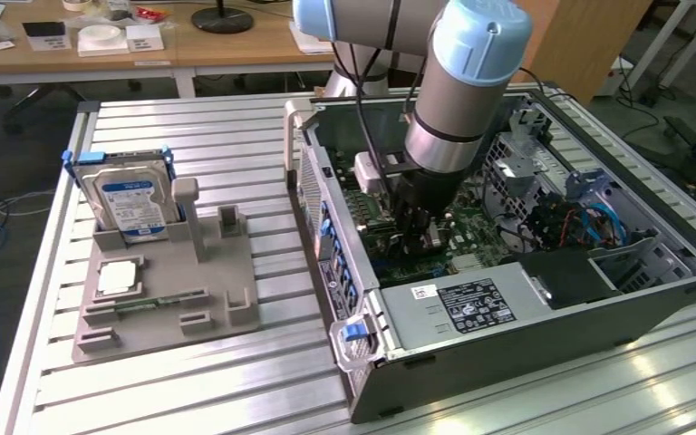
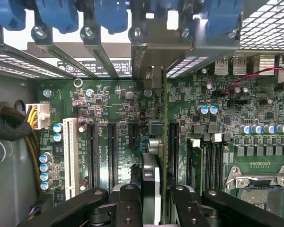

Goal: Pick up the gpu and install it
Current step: 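Insert the gpu into the slot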

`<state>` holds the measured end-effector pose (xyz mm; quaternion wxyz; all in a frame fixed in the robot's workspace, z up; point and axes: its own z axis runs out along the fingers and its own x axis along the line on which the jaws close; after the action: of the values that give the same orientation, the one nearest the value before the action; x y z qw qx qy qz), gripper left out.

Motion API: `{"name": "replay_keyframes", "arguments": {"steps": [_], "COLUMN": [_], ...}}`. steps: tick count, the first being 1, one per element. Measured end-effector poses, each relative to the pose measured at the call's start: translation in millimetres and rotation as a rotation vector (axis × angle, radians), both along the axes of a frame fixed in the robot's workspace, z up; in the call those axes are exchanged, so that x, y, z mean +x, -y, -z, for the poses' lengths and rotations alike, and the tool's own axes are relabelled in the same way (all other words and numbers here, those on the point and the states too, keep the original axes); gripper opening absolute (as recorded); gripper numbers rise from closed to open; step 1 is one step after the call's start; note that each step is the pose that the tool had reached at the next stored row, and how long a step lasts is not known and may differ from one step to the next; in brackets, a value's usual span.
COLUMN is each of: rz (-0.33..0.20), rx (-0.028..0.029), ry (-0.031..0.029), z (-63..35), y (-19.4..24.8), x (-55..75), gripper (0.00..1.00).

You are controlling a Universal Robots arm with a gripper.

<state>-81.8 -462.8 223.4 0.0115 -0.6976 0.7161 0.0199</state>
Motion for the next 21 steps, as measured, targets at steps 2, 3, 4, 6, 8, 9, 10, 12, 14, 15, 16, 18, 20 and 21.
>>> {"name": "replay_keyframes", "arguments": {"steps": [2,3,4,6,8,9,10,12,14,15,16,18,20,21], "rz": [0.000,0.000,0.001,0.001,0.000,0.000,0.000,0.000,0.000,0.000,0.000,0.000,0.000,0.000], "rx": [-0.0001,0.0014,0.0027,0.0001,0.0002,0.0000,0.0001,0.0001,0.0000,0.0001,0.0000,0.0001,-0.0001,0.0001], "ry": [0.0001,-0.0008,0.0006,0.0002,0.0002,0.0002,0.0002,0.0008,0.0013,0.0016,0.0018,0.0023,0.0032,0.0037], "z": [0.0,0.3,0.9,-0.4,-2.4,-4.8,-8.3,-16.8,-26.1,-30.6,-35.1,-44.0,-52.0,-52.3], "y": [0.0,-0.2,-0.4,-0.1,0.0,0.0,0.0,0.0,0.0,0.0,0.0,0.0,0.0,0.0], "x": [0.0,-0.2,-0.4,-0.2,0.0,0.0,0.0,0.0,0.0,0.0,0.0,0.0,0.0,0.0], "gripper": [0.28,0.28,0.29,0.35,0.35,0.35,0.35,0.35,0.35,0.35,0.35,0.35,0.35,0.35]}}
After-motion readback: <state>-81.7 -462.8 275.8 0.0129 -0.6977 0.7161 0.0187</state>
